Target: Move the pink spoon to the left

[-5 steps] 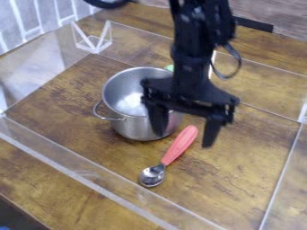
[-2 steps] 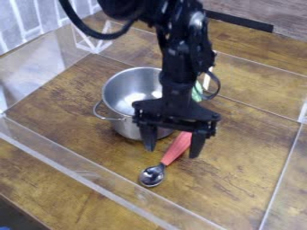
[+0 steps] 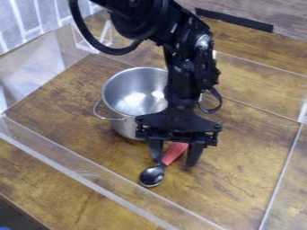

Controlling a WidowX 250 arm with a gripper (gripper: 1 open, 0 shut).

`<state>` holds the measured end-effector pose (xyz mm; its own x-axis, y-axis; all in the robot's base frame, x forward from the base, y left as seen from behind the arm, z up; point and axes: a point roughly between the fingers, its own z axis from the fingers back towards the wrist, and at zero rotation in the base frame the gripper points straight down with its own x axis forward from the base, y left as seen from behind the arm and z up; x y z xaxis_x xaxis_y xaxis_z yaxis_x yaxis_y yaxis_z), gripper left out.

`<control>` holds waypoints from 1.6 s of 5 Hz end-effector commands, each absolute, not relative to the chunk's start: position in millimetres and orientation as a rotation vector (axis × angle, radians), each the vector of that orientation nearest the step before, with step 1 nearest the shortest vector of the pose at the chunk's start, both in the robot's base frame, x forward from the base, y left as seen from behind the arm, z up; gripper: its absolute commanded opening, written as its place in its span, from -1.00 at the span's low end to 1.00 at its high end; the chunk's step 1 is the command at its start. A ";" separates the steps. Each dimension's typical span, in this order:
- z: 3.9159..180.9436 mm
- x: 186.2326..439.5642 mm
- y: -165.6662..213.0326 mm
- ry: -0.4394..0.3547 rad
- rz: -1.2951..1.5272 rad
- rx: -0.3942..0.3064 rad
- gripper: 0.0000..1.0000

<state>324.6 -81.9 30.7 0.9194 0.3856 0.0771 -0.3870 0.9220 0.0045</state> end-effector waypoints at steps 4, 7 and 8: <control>88.0 344.3 -75.0 -0.114 0.278 -0.030 -1.00; 100.8 349.3 -71.6 -0.088 0.222 -0.056 1.00; 92.1 346.5 -73.4 -0.073 0.239 -0.050 1.00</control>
